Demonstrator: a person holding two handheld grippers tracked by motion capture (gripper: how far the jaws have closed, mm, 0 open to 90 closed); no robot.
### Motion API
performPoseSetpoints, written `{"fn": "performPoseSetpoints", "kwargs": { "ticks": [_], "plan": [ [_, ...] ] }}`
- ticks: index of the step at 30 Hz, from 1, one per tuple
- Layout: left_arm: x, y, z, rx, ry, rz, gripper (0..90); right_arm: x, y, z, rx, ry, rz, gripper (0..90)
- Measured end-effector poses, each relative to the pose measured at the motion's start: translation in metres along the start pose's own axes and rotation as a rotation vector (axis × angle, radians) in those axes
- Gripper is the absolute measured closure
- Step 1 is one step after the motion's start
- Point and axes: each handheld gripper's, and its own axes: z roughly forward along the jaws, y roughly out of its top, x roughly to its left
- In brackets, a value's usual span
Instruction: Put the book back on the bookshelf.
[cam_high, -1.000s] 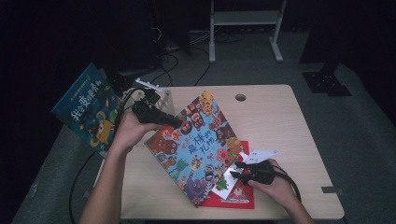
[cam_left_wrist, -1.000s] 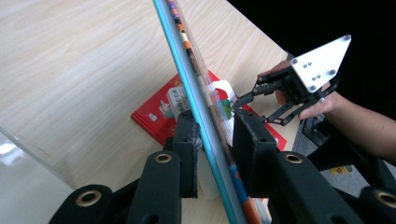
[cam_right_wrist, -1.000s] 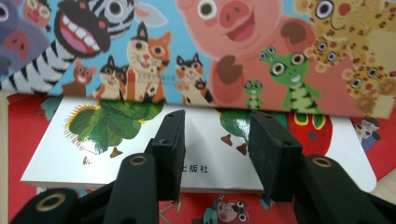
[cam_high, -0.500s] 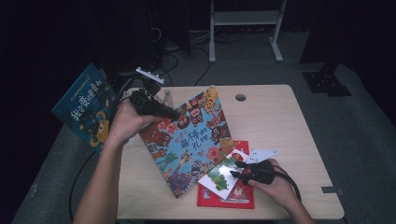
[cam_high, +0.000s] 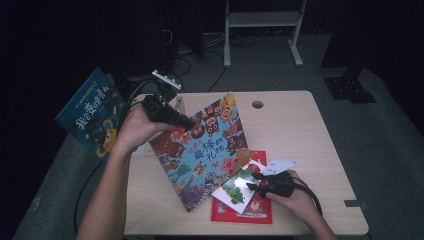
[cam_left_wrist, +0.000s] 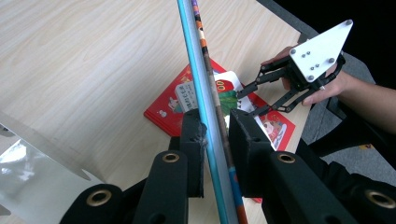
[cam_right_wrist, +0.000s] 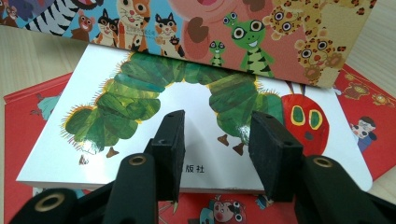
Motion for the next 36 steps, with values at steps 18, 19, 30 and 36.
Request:
{"fn": "performPoseSetpoints", "kwargs": {
  "ticks": [18, 19, 30, 36],
  "plan": [
    [-0.005, 0.004, 0.010, 0.076, 0.001, 0.017, 69.3, -0.001, 0.000, 0.001, -0.005, 0.000, -0.001, 54.9],
    [-0.005, 0.004, 0.011, 0.079, -0.002, 0.014, 69.6, -0.001, 0.000, 0.001, -0.005, 0.000, -0.001, 54.9],
    [-0.006, 0.009, 0.013, 0.120, -0.010, -0.020, 76.4, -0.001, 0.000, 0.001, -0.003, 0.001, 0.003, 54.9],
    [-0.007, 0.012, 0.014, 0.126, -0.019, -0.054, 79.1, -0.004, -0.001, -0.001, 0.005, -0.014, 0.009, 50.1]
  ]
}}
